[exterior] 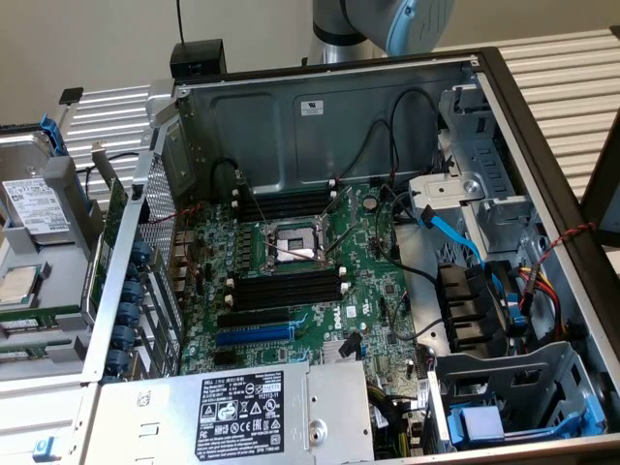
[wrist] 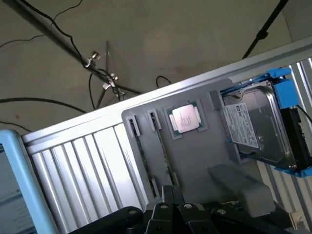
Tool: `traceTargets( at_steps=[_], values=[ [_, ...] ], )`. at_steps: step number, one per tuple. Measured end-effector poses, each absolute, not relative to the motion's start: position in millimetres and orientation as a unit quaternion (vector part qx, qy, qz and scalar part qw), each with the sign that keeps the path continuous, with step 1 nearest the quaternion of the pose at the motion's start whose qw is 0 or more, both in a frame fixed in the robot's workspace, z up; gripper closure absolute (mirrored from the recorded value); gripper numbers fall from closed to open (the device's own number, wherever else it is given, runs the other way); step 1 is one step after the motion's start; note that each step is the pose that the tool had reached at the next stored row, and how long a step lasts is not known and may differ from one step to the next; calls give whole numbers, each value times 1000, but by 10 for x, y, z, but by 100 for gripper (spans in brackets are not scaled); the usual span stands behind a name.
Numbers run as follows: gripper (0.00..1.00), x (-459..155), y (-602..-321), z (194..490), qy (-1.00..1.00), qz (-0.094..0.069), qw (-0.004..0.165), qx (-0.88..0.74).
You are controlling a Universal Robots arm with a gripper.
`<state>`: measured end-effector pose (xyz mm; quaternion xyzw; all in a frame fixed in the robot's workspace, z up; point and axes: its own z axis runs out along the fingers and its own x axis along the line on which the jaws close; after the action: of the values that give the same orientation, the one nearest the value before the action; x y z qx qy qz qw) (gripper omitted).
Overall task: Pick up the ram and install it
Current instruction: 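Pick up the ram and move it above insertion slot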
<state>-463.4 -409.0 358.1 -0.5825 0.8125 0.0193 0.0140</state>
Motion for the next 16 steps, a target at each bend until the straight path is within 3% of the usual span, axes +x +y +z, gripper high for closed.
traceTargets(
  at_steps=[7,13,16],
  values=[
    [89,-4633,-4090,3534,775,19,10,-631],
    [89,-4634,-4090,3517,756,8,1,-654],
    [89,-4633,-4090,3502,755,1,6,-656]
  ],
)
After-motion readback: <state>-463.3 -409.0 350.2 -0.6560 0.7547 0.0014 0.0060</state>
